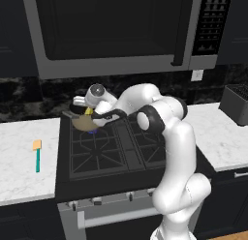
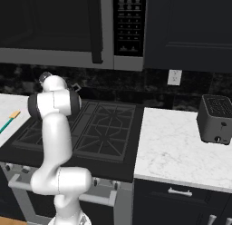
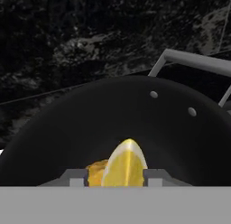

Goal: Put the squash and lemon wedge in the pot. Retrieve the spatula and lightly stir the vegetables in the pot.

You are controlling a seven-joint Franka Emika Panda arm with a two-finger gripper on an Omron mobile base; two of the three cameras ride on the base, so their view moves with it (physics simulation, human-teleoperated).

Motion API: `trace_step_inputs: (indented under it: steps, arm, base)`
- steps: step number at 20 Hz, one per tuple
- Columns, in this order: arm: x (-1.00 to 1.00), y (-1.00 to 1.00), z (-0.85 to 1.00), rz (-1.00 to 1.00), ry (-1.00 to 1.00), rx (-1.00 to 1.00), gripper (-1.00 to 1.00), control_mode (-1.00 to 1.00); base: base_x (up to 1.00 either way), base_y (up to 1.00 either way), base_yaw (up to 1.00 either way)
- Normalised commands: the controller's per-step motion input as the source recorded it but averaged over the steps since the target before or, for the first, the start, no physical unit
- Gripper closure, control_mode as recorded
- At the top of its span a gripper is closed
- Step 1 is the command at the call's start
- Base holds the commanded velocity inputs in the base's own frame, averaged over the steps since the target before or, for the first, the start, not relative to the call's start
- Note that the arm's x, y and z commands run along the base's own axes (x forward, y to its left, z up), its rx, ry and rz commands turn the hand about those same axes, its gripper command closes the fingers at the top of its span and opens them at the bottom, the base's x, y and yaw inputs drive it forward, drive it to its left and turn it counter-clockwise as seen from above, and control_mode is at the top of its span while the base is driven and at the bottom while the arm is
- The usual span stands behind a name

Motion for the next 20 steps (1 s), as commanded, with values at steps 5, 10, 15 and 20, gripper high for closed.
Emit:
trace_step_inputs:
  steps: [5,10,15,20]
  arm:
    - [-0.12,0.00,0.00,0.00,0.00,0.00,-1.00,-1.00]
    - [-0.44,0.00,0.13,0.00,-0.15,0.00,-1.00,-1.00]
    - [-0.59,0.00,0.25,0.00,-0.19,0.00,-1.00,-1.00]
    - [-0.66,0.04,0.24,0.00,-0.25,0.00,-1.00,-1.00]
  base:
    - [0.00,0.00,0.00]
    - [0.00,0.00,0.00]
    - [0.00,0.00,0.00]
    - [0.00,0.00,0.00]
